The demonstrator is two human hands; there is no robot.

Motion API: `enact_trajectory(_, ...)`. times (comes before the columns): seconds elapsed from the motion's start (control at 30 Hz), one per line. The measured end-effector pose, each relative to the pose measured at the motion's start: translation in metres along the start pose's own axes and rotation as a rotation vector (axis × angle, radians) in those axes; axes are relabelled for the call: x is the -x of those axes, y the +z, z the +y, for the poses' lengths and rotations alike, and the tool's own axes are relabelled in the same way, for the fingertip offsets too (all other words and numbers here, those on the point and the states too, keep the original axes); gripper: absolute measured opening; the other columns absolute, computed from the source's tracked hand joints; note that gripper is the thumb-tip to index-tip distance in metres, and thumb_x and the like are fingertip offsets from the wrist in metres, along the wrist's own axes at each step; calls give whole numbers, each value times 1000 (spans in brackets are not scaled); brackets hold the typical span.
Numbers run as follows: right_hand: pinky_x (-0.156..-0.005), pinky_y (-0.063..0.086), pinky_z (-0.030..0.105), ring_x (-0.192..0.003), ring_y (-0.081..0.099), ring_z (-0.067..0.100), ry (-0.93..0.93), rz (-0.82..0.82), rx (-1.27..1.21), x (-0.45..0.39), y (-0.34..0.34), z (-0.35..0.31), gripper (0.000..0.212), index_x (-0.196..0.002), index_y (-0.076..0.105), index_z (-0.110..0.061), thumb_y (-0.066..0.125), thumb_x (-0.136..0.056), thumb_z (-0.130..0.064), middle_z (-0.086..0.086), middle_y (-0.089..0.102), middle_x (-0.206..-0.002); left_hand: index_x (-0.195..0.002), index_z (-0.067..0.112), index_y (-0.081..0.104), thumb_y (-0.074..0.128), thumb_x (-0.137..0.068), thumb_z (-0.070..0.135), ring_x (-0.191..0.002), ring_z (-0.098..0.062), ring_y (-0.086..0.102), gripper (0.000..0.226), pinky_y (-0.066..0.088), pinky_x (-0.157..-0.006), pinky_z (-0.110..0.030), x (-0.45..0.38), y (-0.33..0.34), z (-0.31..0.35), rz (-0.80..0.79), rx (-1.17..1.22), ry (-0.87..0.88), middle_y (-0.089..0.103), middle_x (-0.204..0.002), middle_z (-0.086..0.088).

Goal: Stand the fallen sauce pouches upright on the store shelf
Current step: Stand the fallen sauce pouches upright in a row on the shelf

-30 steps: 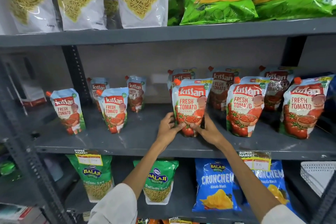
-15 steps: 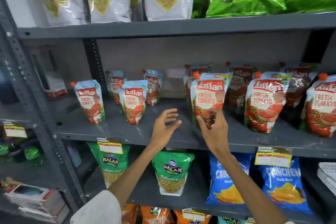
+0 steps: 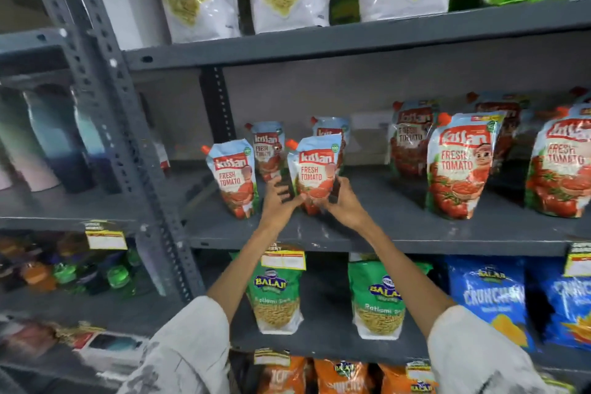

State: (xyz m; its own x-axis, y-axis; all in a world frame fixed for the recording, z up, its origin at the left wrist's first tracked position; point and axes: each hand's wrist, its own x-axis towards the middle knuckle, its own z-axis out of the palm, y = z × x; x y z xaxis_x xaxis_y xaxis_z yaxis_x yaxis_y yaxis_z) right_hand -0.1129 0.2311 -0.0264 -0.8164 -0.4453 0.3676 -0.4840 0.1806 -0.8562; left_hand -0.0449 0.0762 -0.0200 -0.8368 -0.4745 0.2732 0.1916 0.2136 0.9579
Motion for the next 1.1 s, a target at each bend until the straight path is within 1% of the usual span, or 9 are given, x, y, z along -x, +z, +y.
enact_trajectory(0.13,-105,46,45,-121,56,25,80,29,-28,-4,7,8,69,-133,33,-2,77,-81,-13,13,55,-132,-135,3,48,77,-82,4,-106,-22,64,60,52,-79,-18,-9,-1,-3,-211,-65,-47,65,-124,-15)
enact_trajectory(0.33,-100,49,39,-115,59,26,94,47,32,2,-7,15,50,-125,37,-1,68,-85,0,12,58,-123,-123,1,57,79,-77,1,-95,-20,67,51,54,-74,-18,-13,15,-10,-168,-129,-7,70,-115,-19)
enact_trajectory(0.53,-101,49,43,-115,58,24,97,53,109,10,-40,29,52,-128,37,-6,70,-87,-10,5,58,-121,-112,11,59,82,-75,10,-98,-24,72,44,59,-88,-37,-6,48,-11,-190,-147,23,73,-111,-13)
enact_trajectory(0.67,-102,49,45,-118,59,25,124,64,102,16,-41,25,62,-132,37,-7,74,-84,-17,11,58,-130,-118,11,58,82,-77,12,-98,-21,72,48,59,-84,-29,-2,51,-10,-173,-149,31,73,-113,-12)
enact_trajectory(0.73,-104,47,41,-123,54,23,111,161,148,22,-38,24,75,-134,36,-7,81,-77,-26,12,51,-134,-127,9,55,81,-79,12,-99,-20,70,55,56,-80,-21,4,46,-7,-184,-140,56,70,-116,-9)
enact_trajectory(0.8,-104,43,34,-122,47,18,61,335,233,33,-35,17,79,-135,38,-9,83,-74,-29,8,44,-131,-134,10,51,79,-81,13,-103,-21,68,60,55,-85,-24,8,35,-5,-176,-131,93,66,-120,-6)
enact_trajectory(0.93,-84,50,24,-96,56,13,-106,572,150,56,-17,-8,42,-116,50,-16,75,-82,-21,0,53,-111,-123,12,60,76,-84,10,-94,-16,70,43,56,-83,-24,19,-1,-3,-71,-87,166,71,-111,-7)
enact_trajectory(1.03,-69,45,6,-78,58,-3,-133,465,73,54,12,-29,21,-103,57,-18,70,-87,-21,-6,61,-91,-108,11,66,77,-82,10,-88,-12,68,28,53,-79,-20,25,-34,-3,112,-78,219,72,-101,-6)
enact_trajectory(1.1,-67,41,1,-75,57,-8,-146,339,74,44,39,-38,14,-99,61,-18,69,-88,-19,-12,61,-83,-104,14,61,78,-81,10,-86,-14,63,28,52,-80,-23,25,-56,-10,251,-65,225,63,-107,-7)
